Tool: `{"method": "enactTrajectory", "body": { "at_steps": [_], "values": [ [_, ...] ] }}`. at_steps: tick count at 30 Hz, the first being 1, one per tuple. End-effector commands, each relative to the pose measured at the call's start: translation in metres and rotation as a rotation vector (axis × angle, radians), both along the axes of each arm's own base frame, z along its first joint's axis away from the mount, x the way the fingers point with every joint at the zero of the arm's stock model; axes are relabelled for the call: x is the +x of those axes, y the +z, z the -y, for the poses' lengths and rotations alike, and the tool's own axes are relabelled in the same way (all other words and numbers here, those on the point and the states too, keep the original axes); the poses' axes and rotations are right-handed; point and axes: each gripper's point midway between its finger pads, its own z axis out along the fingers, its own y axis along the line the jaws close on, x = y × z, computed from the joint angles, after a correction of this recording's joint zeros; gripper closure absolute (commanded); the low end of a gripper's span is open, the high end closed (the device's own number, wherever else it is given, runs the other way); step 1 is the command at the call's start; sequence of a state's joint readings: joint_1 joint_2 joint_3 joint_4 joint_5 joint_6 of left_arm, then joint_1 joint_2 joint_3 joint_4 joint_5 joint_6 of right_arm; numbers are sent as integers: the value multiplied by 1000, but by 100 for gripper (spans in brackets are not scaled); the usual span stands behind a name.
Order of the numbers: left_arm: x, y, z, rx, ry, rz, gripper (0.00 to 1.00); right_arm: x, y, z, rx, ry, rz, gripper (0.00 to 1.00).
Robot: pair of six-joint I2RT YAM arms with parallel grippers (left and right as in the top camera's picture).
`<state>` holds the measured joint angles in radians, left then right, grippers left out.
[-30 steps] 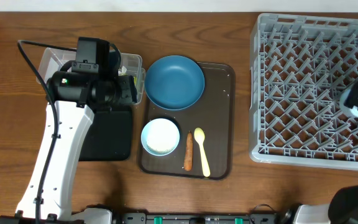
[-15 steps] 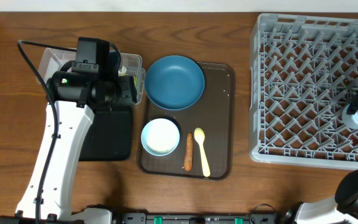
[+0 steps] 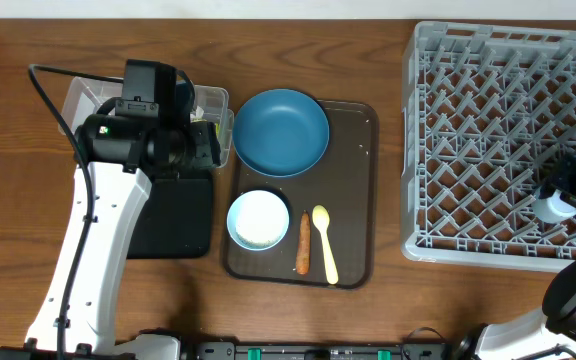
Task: Sort waste into correct bins and load items into the dishwasher rack
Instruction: 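Carry the cup into the dish rack and set it upside down, right gripper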
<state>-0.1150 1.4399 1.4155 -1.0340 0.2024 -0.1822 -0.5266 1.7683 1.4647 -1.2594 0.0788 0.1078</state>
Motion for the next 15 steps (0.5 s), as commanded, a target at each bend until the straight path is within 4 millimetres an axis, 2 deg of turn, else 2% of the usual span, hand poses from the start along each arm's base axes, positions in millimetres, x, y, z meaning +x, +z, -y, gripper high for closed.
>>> {"method": "enactTrajectory", "body": {
  "at_steps": [1, 3, 7, 15],
  "values": [
    [1, 1, -3, 18, 0, 3, 44, -1, -2, 1, 4, -26, 2, 38],
    [1, 1, -3, 18, 0, 3, 44, 0, -2, 0, 13, -25, 9, 28],
    [1, 1, -3, 18, 0, 2, 44, 9, -2, -4, 42, -24, 51, 18],
    [1, 1, -3, 18, 0, 2, 44, 17, 2, -9, 74, -22, 91, 17]
  ]
}}
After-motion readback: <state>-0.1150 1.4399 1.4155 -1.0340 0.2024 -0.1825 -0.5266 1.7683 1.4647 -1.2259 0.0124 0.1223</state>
